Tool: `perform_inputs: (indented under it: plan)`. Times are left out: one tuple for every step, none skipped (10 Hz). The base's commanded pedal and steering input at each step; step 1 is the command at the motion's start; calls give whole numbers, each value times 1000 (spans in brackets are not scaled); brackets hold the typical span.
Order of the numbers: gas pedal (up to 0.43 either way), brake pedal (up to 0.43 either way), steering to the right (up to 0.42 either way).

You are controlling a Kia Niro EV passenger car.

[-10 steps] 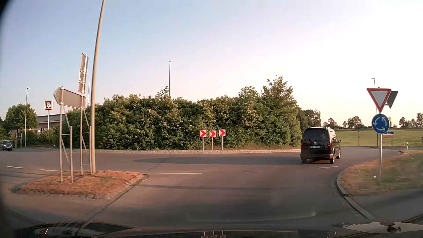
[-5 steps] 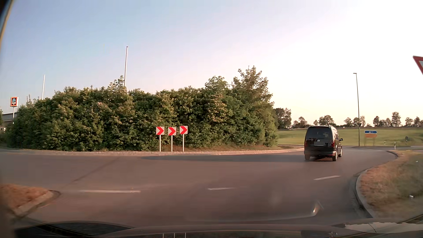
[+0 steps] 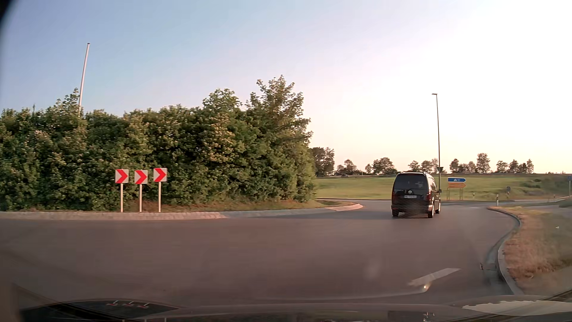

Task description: Follow the waypoints while adhering to traffic rules and regulations

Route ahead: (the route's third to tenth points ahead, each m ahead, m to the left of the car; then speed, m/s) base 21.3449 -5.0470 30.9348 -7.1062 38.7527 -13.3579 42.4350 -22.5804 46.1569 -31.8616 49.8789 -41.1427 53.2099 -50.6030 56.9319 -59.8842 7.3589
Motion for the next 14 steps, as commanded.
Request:
perform_inputs:
  plan:
    - [157, 18, 246]
    - [177, 18, 246]
    - [177, 18, 245]
    - [209, 18, 243]
    - [311, 18, 234]
    - [311, 18, 220]
    - [311, 18, 207]
    - [299, 18, 187]
    - [299, 18, 154]
    - [299, 18, 117]
    - [287, 18, 72]
    - [260, 18, 40]
    - [260, 18, 31]
    - [248, 18, 28]
